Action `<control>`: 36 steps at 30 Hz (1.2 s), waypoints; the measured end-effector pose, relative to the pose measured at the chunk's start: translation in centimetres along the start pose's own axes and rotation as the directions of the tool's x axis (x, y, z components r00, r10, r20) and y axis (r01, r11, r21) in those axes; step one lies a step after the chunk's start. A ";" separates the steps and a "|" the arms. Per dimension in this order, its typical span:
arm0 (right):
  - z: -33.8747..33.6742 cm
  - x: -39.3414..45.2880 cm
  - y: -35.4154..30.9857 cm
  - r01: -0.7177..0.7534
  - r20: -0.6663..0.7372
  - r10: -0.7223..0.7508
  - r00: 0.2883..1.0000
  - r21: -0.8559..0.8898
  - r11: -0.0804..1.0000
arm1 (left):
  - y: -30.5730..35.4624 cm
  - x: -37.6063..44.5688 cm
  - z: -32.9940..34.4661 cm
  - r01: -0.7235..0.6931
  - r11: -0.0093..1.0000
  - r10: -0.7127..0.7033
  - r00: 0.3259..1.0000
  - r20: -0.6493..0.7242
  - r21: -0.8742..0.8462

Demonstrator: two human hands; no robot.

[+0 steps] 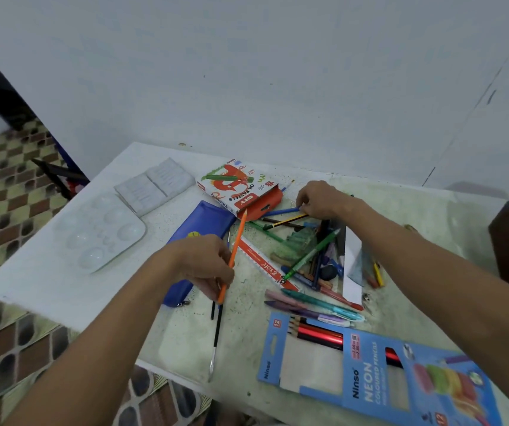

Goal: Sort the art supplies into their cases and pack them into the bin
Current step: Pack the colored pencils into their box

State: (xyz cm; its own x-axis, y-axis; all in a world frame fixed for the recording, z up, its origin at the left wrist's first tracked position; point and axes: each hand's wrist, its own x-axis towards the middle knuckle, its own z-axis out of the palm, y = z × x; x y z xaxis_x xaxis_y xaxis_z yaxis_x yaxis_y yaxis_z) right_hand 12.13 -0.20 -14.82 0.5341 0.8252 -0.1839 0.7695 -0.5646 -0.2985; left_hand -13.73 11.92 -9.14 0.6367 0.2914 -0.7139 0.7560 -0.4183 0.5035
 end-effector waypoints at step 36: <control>-0.2 -4.4 -3.2 -0.011 0.002 0.011 1.000 0.197 0.980 | 4.6 6.5 5.3 -0.209 0.541 -0.049 0.959 -0.279 -0.814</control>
State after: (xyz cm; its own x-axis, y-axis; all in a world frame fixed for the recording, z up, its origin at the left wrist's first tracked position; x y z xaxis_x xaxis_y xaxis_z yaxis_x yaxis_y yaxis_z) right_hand 7.38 -2.07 -12.87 0.5420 0.8189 -0.1886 0.6792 -0.5591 -0.4755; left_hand -6.89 7.33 -14.08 0.6161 0.5400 -0.5734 0.3994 0.4133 0.8183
